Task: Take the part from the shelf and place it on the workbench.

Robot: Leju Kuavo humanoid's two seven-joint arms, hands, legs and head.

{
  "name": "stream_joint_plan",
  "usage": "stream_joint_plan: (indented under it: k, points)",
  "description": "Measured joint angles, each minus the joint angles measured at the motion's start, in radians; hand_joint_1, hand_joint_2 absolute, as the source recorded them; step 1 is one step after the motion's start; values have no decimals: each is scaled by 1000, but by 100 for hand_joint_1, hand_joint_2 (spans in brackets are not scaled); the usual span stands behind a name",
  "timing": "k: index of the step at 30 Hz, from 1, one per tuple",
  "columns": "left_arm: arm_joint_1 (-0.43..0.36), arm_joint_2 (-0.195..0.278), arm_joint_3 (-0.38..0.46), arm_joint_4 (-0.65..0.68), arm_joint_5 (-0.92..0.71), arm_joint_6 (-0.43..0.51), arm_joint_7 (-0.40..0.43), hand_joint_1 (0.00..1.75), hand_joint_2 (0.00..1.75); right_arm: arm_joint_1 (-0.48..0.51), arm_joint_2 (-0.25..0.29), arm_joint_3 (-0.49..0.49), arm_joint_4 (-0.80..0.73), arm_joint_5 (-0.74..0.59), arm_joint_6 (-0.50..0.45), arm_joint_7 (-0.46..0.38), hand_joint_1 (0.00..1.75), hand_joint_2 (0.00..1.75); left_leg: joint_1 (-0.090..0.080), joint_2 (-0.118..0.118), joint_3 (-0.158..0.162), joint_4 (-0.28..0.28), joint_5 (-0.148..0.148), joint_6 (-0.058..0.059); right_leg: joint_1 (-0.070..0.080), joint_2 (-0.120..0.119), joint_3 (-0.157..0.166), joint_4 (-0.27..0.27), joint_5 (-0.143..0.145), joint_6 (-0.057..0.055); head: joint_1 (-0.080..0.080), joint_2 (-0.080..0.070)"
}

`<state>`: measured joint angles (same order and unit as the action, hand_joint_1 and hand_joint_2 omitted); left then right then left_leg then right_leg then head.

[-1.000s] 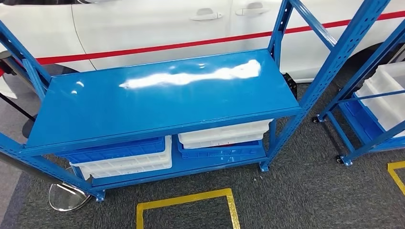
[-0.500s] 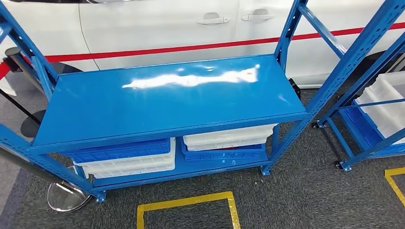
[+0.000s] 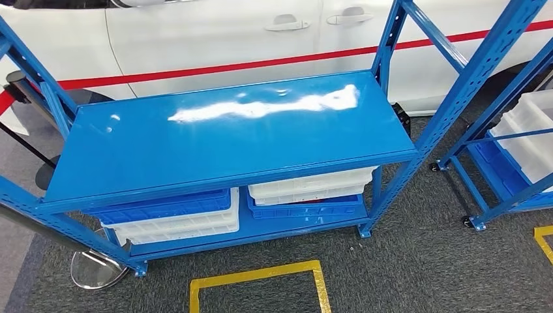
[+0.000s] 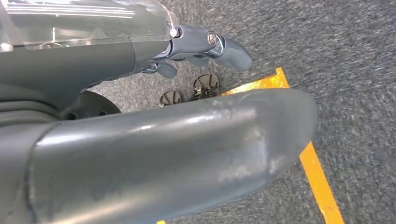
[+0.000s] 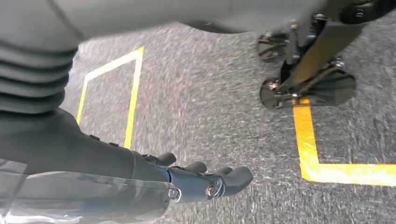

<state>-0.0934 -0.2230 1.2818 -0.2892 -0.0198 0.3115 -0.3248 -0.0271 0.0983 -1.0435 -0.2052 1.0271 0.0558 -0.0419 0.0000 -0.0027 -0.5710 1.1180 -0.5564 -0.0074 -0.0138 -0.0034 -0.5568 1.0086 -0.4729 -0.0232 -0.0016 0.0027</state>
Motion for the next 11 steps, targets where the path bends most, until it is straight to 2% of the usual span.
stream_joint_plan:
  k: [2,3,4,5,6,7,8,9,11]
  points:
    - [1,0,0,0,0,0,4,0,0,0,1,-1,0,0,-2,6,0,44,8,0,-60,132,-63,-14,0,-2,-2,1,-1,-6,-2,0]
    - [1,0,0,0,0,1,5,0,0,0,2,-1,0,0,-4,8,0,0,13,0,-78,172,-73,-21,0,-2,-2,1,-1,-6,-2,0]
    - [2,0,0,0,0,1,6,0,0,0,3,-2,0,0,-7,9,0,0,19,0,-79,175,-62,-27,-1,-2,-1,3,-2,-6,-2,0]
    - [2,0,0,0,1,2,7,0,0,0,4,-4,0,0,-11,9,0,0,25,1,-60,135,-32,-34,-4,-1,-1,6,-3,-4,-2,0]
    - [2,0,0,0,1,2,7,0,0,0,5,-4,0,0,-14,9,0,0,32,1,-26,65,7,-41,-6,0,-1,11,-6,-1,-2,0]
    - [1,0,0,0,1,2,7,0,0,-1,6,-5,0,0,-15,9,0,0,36,0,8,-7,33,-48,-6,2,-2,17,-10,4,-4,0]
    - [1,-1,0,0,1,2,8,0,0,-1,6,-6,0,0,-16,9,0,0,38,-2,33,-62,54,-47,-5,3,-4,24,-14,9,-5,0]
    - [0,-2,0,0,1,2,8,0,0,-2,5,-6,0,0,-16,9,0,0,39,-5,45,-91,59,-44,-1,4,-6,29,-17,14,-5,0]
    - [0,-3,0,0,1,2,9,0,0,-2,5,-7,0,0,-17,9,0,0,37,-8,45,-97,59,-31,3,6,-7,32,-19,20,-4,0]
